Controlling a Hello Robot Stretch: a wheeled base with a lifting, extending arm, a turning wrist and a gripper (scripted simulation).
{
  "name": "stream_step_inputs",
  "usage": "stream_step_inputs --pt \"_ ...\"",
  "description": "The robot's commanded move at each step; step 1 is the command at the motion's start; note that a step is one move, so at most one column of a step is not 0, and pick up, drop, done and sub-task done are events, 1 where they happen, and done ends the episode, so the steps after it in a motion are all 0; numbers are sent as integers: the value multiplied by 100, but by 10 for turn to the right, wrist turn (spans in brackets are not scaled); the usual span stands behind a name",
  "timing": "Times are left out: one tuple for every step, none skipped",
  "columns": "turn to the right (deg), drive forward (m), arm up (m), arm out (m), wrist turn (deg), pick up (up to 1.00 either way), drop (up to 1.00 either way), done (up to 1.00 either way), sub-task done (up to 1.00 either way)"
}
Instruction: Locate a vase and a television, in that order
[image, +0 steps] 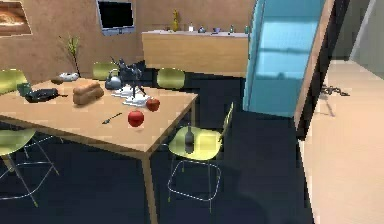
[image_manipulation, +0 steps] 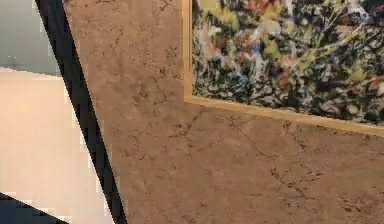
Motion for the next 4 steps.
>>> stream_step_inputs --pt "0 45 0 0 0 0 0 0 0" --pt "-450 0 0 0 0 0 0 0 0" --pt "-450 0 0 0 0 0 0 0 0" --pt "-390 0 0 0 0 0 0 0 0"
